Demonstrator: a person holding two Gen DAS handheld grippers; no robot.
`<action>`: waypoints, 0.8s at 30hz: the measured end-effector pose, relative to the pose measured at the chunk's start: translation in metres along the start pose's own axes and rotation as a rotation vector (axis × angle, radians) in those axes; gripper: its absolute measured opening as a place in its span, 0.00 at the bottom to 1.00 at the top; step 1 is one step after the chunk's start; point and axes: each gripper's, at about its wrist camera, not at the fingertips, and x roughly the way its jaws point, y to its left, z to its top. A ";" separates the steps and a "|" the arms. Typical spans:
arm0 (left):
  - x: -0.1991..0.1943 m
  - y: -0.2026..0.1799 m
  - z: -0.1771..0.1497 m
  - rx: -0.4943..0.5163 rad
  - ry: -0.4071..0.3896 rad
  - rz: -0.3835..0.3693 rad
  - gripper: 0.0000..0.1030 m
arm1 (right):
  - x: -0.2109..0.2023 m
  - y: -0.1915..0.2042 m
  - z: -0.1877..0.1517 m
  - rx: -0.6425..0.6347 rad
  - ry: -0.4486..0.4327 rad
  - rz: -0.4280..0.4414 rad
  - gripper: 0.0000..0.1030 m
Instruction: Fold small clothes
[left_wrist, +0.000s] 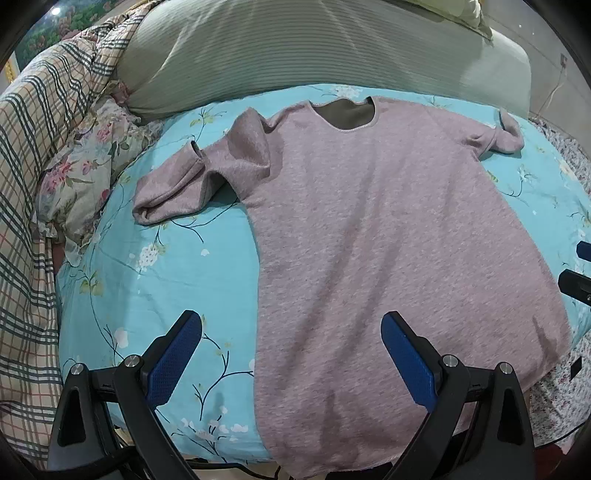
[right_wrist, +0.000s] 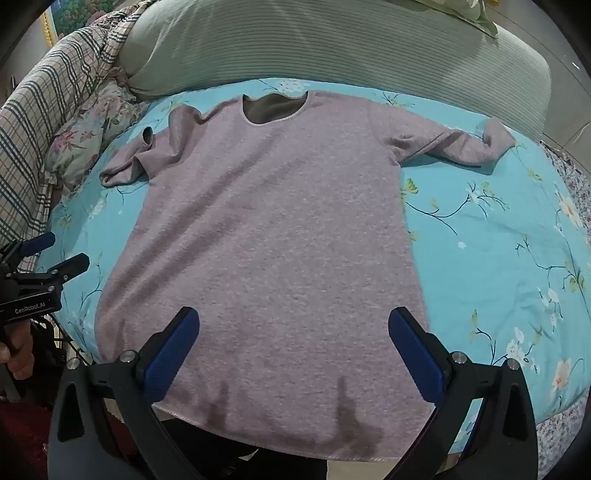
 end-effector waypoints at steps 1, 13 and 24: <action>-0.002 0.002 -0.002 0.001 -0.003 -0.004 0.95 | 0.000 0.000 0.000 -0.001 0.000 0.001 0.99; -0.002 0.001 -0.001 -0.012 -0.008 -0.031 0.95 | 0.003 -0.003 0.001 0.001 -0.004 0.007 0.99; 0.001 -0.001 0.003 0.000 0.014 -0.007 0.95 | 0.002 -0.005 0.009 0.005 0.005 0.013 0.99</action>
